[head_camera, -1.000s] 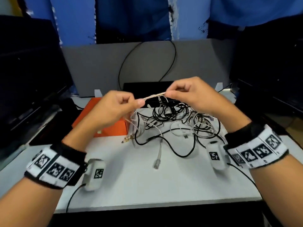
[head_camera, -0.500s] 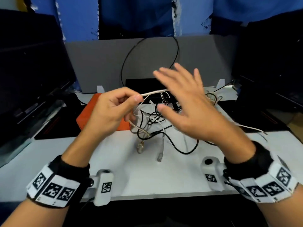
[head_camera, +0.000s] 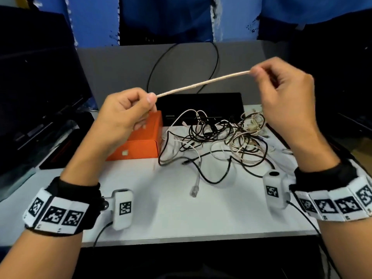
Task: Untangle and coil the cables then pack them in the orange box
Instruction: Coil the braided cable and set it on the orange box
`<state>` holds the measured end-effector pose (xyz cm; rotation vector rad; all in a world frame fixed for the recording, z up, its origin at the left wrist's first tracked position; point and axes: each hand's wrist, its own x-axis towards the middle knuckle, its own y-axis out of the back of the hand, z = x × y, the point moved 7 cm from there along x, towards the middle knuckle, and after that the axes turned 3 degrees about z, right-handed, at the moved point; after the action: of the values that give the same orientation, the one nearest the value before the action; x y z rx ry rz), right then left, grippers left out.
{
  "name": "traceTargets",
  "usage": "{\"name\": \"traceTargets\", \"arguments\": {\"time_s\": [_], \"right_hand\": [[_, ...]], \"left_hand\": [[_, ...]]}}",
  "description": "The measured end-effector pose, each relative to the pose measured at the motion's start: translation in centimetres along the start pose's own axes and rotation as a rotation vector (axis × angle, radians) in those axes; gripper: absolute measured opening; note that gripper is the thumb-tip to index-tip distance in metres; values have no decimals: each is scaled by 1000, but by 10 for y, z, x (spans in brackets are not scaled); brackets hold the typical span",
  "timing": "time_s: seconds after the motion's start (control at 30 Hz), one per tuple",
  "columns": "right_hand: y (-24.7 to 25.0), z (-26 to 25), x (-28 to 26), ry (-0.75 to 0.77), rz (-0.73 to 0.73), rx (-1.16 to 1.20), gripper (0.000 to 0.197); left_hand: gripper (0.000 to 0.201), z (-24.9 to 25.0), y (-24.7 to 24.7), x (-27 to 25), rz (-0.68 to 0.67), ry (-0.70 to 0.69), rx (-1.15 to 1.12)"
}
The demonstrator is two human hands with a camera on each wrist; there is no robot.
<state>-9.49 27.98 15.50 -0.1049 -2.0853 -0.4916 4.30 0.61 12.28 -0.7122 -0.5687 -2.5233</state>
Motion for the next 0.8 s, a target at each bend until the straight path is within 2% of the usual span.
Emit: {"name": "traceTargets", "arguments": {"time_s": [0.07, 0.13, 0.23, 0.3, 0.4, 0.5, 0.57, 0.63, 0.67, 0.73, 0.8], "right_hand": [[-17, 6, -5, -15, -137, -100, 23], [-38, -1, -17, 6, -268, -94, 16], [-55, -14, -30, 30, -345, 17, 11], [-58, -14, -31, 40, -384, -1, 11], [-67, -1, -34, 18, -604, -107, 22], [-80, -3, -51, 58, -856, -183, 32], [-86, -20, -69, 151, -959, -177, 30], [-91, -40, -87, 257, -1042, -183, 28], [-93, -50, -95, 309, -1066, -190, 27], [-93, -64, -98, 372, -1041, -173, 22], [-86, -62, -81, 342, -894, -131, 21]], "left_hand": [[30, -3, -5, 2, 34, 21, -46], [27, -8, -13, 4, 18, 66, -134], [27, -12, -31, -2, -126, 188, -305], [28, -10, -34, -5, -139, 252, -517], [32, -6, -22, 0, -12, 267, -938], [40, -14, -8, 4, 166, 207, -1068], [40, -22, -6, 4, 234, 151, -974], [36, -26, -10, 4, 250, 108, -712], [39, -24, -19, 3, 205, 85, -534], [44, -24, -42, -3, 29, 68, -174], [45, -26, -61, -13, -160, 119, 41]]}}
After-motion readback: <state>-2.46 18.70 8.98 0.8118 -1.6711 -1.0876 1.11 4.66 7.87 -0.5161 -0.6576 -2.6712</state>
